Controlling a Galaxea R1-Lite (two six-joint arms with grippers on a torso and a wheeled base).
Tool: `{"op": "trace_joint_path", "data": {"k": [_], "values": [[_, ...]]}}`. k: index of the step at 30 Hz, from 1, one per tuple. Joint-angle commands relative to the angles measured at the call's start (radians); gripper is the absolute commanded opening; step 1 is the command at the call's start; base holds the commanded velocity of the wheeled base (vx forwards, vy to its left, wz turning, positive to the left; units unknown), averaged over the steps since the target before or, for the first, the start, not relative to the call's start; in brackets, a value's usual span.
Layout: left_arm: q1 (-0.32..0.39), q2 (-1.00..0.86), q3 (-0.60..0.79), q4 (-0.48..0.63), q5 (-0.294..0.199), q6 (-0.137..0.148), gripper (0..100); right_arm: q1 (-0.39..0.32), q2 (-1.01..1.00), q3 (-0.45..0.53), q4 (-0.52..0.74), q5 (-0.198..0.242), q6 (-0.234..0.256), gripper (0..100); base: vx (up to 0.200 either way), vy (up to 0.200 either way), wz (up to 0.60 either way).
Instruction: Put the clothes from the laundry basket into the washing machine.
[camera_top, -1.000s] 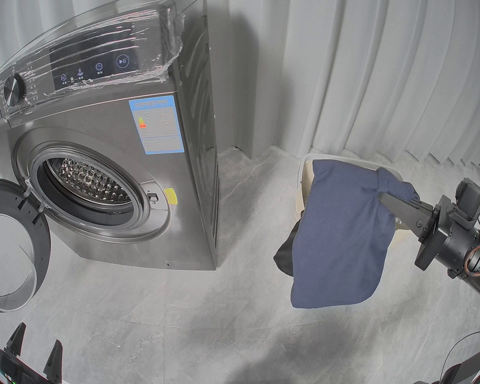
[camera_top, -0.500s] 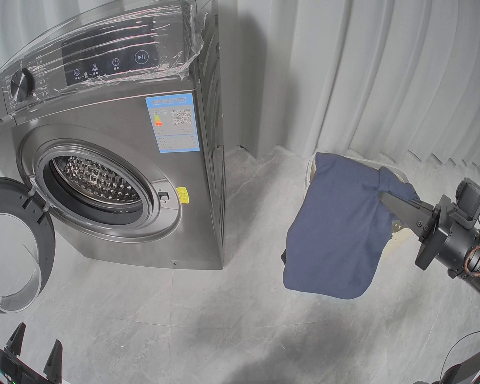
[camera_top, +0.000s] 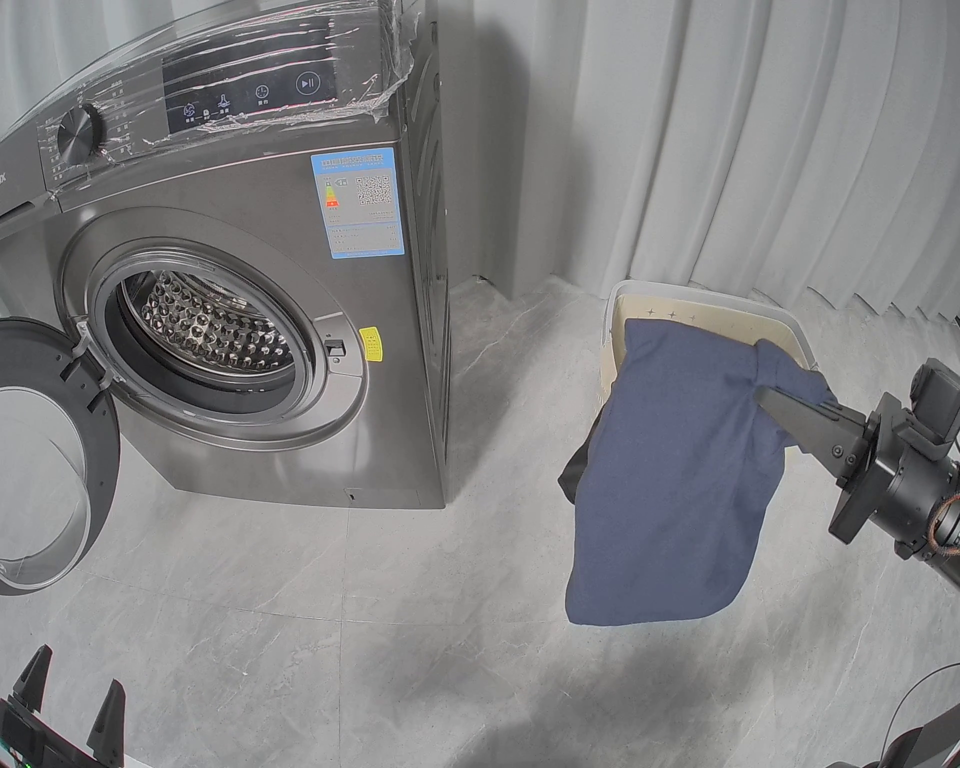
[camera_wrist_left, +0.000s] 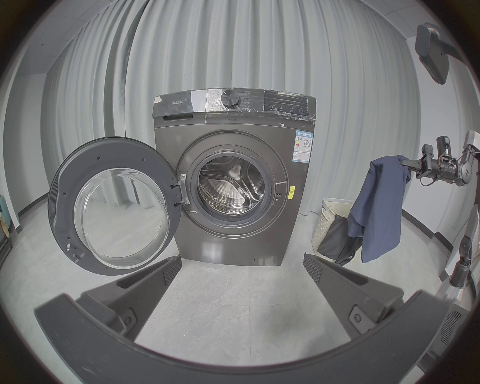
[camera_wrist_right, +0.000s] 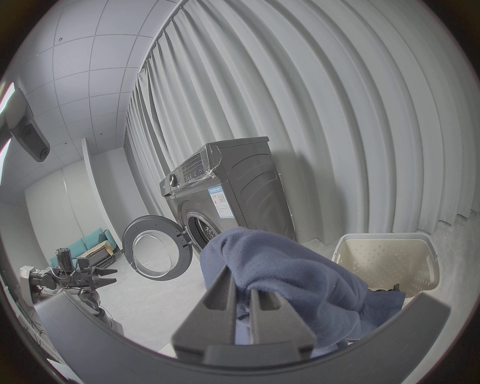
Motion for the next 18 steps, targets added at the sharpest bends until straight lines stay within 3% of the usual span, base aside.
{"op": "trace_joint_path", "data": {"k": [1,18], "values": [[0.001,-0.015,0.018,0.000,0.000,0.000,100,0.000,0.000,0.000,0.000,0.000,0.000,0,0.000,0.200,0.00],[-0.001,-0.015,0.018,-0.001,0.000,0.000,100,0.000,0.000,0.000,0.000,0.000,0.000,0,0.000,0.200,0.00]]}}
